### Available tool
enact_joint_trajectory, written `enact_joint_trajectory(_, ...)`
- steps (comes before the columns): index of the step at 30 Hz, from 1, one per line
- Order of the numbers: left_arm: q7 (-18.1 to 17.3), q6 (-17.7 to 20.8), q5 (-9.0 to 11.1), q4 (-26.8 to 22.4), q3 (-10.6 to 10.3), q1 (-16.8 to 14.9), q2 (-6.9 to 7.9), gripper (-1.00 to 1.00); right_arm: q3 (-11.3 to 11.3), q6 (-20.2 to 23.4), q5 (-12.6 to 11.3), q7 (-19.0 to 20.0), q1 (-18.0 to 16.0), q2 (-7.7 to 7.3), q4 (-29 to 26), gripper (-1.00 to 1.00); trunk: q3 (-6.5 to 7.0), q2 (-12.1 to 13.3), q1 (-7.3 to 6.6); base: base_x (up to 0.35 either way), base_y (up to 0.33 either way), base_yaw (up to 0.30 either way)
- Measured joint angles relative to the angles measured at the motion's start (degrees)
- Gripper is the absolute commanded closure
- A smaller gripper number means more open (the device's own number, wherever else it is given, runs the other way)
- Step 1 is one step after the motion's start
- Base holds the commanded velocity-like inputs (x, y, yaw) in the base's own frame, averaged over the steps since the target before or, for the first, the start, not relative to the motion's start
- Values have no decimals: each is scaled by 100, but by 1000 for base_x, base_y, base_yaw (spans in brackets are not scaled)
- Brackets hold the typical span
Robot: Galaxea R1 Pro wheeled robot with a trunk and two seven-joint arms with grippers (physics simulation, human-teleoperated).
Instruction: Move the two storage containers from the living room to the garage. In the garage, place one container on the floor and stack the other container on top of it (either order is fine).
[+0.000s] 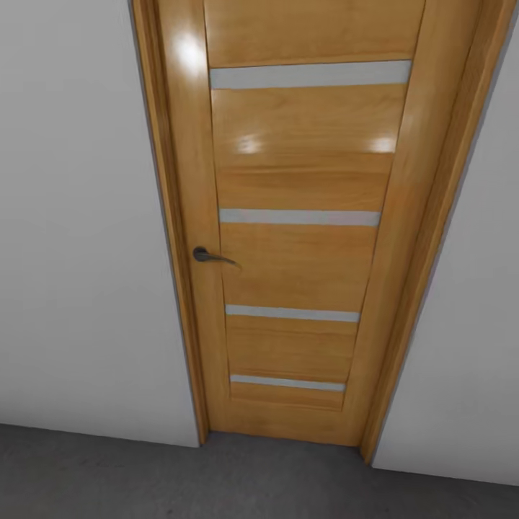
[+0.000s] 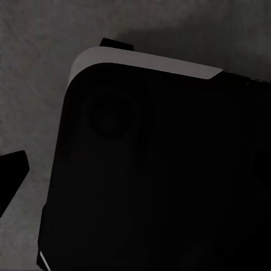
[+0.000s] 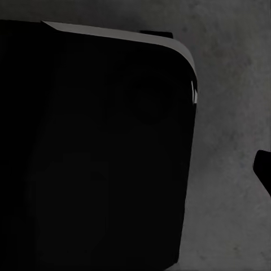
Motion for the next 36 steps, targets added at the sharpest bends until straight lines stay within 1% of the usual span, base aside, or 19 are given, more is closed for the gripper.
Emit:
enact_joint_trajectory(13,0,0,0,0,2,0,0,-100,-6,6,-4,4,0,-2,0,-100,0,0,0,293,153,-1)
enact_joint_trajectory(18,0,1,-1,0,1,0,0,-100,-3,-13,0,-14,1,0,0,-100,0,0,1,238,48,0)
enact_joint_trajectory(21,0,1,-1,0,0,0,0,-100,1,-25,0,-16,0,10,0,-100,0,0,2,79,8,-37)
enact_joint_trajectory(28,0,2,-2,-1,1,0,0,-100,2,-7,0,-17,-1,19,1,-100,0,0,3,14,1,-142)
enact_joint_trajectory(36,0,-5,-10,0,0,0,-8,-100,2,-4,0,-17,1,4,0,-100,0,0,3,1,-1,-16)
